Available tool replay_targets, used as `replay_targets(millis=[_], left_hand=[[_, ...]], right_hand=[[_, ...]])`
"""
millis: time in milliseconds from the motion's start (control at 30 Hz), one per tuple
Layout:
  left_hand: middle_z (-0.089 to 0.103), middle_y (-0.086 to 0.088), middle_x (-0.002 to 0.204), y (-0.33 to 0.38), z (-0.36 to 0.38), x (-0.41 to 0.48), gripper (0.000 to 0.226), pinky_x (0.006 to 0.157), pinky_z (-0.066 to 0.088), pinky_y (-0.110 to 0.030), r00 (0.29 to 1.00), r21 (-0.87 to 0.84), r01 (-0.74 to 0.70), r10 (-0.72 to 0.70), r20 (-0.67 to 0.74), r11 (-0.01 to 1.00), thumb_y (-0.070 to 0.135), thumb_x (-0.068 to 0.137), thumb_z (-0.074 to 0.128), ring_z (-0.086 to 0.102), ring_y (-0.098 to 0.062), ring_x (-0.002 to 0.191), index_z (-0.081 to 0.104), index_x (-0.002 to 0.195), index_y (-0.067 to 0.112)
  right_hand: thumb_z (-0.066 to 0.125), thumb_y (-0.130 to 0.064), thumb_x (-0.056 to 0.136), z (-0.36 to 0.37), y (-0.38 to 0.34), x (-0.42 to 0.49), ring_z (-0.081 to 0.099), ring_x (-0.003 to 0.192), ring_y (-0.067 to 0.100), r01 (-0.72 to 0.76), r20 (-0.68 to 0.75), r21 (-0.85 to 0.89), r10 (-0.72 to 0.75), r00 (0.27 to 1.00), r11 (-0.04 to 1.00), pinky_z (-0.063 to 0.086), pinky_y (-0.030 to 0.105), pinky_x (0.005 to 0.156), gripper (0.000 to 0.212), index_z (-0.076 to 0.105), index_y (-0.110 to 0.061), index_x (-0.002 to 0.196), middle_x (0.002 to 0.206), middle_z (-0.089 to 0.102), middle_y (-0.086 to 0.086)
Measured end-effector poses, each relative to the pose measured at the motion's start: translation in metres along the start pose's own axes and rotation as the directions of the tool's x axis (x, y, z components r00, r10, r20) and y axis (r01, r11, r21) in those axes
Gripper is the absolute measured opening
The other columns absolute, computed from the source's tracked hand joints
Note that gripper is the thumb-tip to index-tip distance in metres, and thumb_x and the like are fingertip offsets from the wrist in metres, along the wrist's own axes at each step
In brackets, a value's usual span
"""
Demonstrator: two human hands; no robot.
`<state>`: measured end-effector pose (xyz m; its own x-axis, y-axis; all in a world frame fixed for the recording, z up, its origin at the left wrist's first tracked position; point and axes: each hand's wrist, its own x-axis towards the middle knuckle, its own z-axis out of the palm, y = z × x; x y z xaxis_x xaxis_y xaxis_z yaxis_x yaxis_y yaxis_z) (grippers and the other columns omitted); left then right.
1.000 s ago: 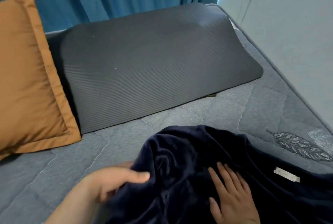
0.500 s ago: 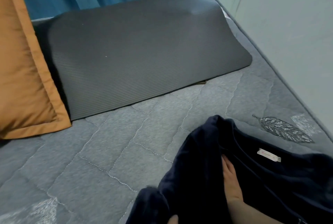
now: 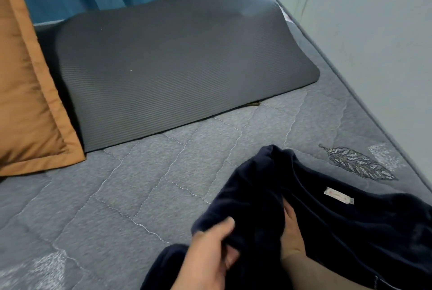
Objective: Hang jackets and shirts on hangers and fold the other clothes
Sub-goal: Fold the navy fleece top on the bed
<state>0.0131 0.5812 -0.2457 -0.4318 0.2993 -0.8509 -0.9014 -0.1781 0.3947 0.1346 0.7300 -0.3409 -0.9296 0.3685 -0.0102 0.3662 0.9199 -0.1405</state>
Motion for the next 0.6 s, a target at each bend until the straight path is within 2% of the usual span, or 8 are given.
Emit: replay_targets(millis=[67, 100, 133, 200, 267, 367, 467, 600], left_hand=[[0.072, -0.023, 0.093, 0.017, 0.004, 0.009, 0.025, 0.076, 0.057, -0.041, 0.983, 0.096, -0.182, 0.178, 0.044, 0.979, -0.001, 0.079, 0.066, 0.071, -0.035, 0.083, 0.069, 0.104, -0.001], [0.073, -0.023, 0.093, 0.022, 0.004, 0.014, 0.021, 0.082, 0.056, -0.046, 0.966, 0.189, -0.255, 0.256, 0.017, 0.948, -0.003, 0.081, 0.064, 0.071, -0.036, 0.087, 0.07, 0.101, -0.001], [0.073, -0.021, 0.089, 0.023, 0.003, 0.017, 0.018, 0.081, 0.057, -0.046, 0.952, 0.287, -0.293, 0.307, -0.002, 0.912, -0.004, 0.079, 0.065, 0.071, -0.034, 0.087, 0.071, 0.096, 0.0], [0.074, -0.016, 0.082, 0.015, -0.006, 0.016, 0.021, 0.071, 0.057, -0.039, 0.917, 0.452, -0.351, 0.398, -0.01, 0.82, -0.01, 0.076, 0.061, 0.071, -0.028, 0.081, 0.07, 0.091, 0.0], [0.075, -0.009, 0.081, 0.01, -0.015, 0.012, 0.027, 0.07, 0.056, -0.032, 0.88, 0.492, -0.368, 0.466, -0.089, 0.789, -0.012, 0.078, 0.056, 0.07, -0.021, 0.079, 0.07, 0.093, 0.005], [0.076, 0.001, 0.083, 0.009, -0.025, 0.008, 0.01, 0.07, 0.054, -0.019, 0.858, 0.612, -0.341, 0.503, -0.108, 0.714, 0.012, 0.084, 0.068, 0.071, -0.012, 0.084, 0.071, 0.093, 0.015], [0.076, 0.004, 0.083, 0.011, -0.026, 0.016, 0.012, 0.079, 0.057, -0.031, 0.853, 0.611, -0.385, 0.519, -0.051, 0.692, 0.011, 0.083, 0.072, 0.071, -0.009, 0.086, 0.072, 0.094, 0.013], [0.073, 0.006, 0.074, 0.011, -0.027, 0.023, 0.006, 0.055, 0.047, -0.006, 0.834, 0.624, -0.394, 0.547, -0.065, 0.675, 0.009, 0.082, 0.073, 0.065, 0.01, 0.064, 0.069, 0.082, 0.014]], right_hand=[[0.044, -0.038, 0.069, -0.023, -0.032, 0.04, 0.035, 0.135, 0.026, 0.026, 0.038, 0.011, -0.026, 0.999, 1.0, 0.016, 0.037, 0.114, 0.063, 0.067, -0.008, 0.12, 0.133, 0.058, 0.015], [0.046, -0.043, 0.068, -0.025, -0.04, 0.042, 0.038, 0.133, 0.026, 0.027, 0.049, 0.007, -0.027, 0.998, 1.0, 0.019, 0.039, 0.112, 0.07, 0.06, -0.011, 0.129, 0.141, 0.052, 0.014], [0.048, -0.047, 0.067, -0.028, -0.041, 0.044, 0.038, 0.133, 0.026, 0.042, 0.214, 0.0, -0.041, 0.976, 0.999, 0.022, 0.04, 0.11, 0.076, 0.053, -0.014, 0.136, 0.146, 0.046, 0.012], [0.048, -0.05, 0.07, -0.031, -0.036, 0.039, 0.036, 0.135, 0.025, 0.014, 0.236, 0.046, -0.024, 0.971, 0.999, 0.024, 0.042, 0.109, 0.079, 0.045, -0.017, 0.141, 0.149, 0.042, 0.011], [0.046, -0.048, 0.077, -0.031, -0.034, 0.036, 0.035, 0.136, 0.024, -0.007, 0.182, 0.076, -0.007, 0.983, 0.997, 0.024, 0.042, 0.109, 0.072, 0.044, -0.019, 0.142, 0.15, 0.042, 0.01], [0.044, -0.045, 0.083, -0.025, -0.037, 0.038, 0.037, 0.137, 0.024, 0.032, 0.062, 0.092, -0.038, 0.997, 0.995, 0.026, 0.042, 0.11, 0.065, 0.045, -0.022, 0.144, 0.151, 0.04, 0.008], [0.045, -0.045, 0.083, -0.027, -0.035, 0.035, 0.037, 0.138, 0.024, 0.024, 0.047, 0.136, -0.031, 0.998, 0.99, 0.026, 0.042, 0.111, 0.065, 0.045, -0.022, 0.144, 0.151, 0.04, 0.008], [0.044, -0.046, 0.083, -0.024, -0.036, 0.032, 0.036, 0.14, 0.025, 0.044, 0.021, 0.165, -0.048, 0.999, 0.985, 0.026, 0.043, 0.113, 0.065, 0.047, -0.022, 0.143, 0.152, 0.04, 0.008]])
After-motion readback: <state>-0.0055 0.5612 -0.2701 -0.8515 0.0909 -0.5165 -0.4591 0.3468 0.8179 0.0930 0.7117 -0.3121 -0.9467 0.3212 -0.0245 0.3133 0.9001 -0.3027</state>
